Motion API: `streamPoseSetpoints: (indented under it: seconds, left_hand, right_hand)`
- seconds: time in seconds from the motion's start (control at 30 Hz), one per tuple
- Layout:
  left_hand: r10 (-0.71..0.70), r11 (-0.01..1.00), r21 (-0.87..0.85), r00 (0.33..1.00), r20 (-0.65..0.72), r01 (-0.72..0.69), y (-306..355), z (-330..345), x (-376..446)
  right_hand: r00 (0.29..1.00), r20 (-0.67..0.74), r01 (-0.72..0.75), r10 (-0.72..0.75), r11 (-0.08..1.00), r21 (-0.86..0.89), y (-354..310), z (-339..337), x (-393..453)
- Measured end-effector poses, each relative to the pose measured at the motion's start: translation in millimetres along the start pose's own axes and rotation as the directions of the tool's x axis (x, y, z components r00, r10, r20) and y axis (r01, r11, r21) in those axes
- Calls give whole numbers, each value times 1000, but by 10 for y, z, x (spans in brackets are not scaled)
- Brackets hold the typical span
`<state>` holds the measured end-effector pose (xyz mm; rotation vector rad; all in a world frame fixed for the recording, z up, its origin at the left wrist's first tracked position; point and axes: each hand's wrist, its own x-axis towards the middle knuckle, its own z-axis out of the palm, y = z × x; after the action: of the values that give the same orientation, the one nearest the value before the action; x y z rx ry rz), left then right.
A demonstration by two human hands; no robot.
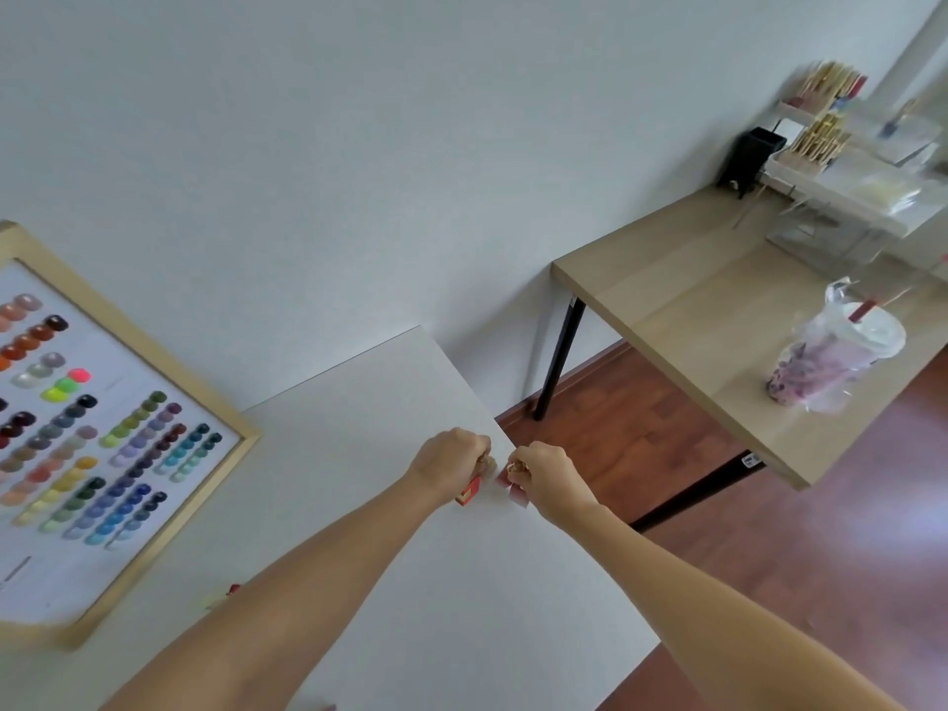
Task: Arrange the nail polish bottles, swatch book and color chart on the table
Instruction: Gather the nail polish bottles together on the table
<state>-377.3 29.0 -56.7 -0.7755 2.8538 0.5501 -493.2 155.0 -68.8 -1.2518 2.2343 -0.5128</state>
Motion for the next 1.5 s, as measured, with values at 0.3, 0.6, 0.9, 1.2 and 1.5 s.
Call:
streamPoseSetpoints:
  seconds: [0.3, 0.6, 0.9, 1.2, 1.5]
  left_hand:
    - [19, 999, 40, 1000, -19, -18, 14, 83, -17]
    - [55, 998, -41, 997, -55, -57, 51, 95, -194]
    - [27, 994, -102, 998, -54, -33, -104, -173, -449]
    - [-117, 959, -279, 969, -219, 53, -1134, -700, -1602]
    - [-369, 900, -289, 923, -109, 326, -2072, -527, -2987]
  right_hand:
    - [999, -30, 41, -41, 999, 2, 21, 122, 16]
    - [997, -62, 57, -55, 998, 33, 32, 175, -82]
    - [962, -245, 88, -124, 984, -155, -80, 144, -302]
    - [884, -231, 361, -406, 907, -215, -848, 534, -352]
    - [839, 30, 543, -544, 829, -132, -1814, 1215, -406]
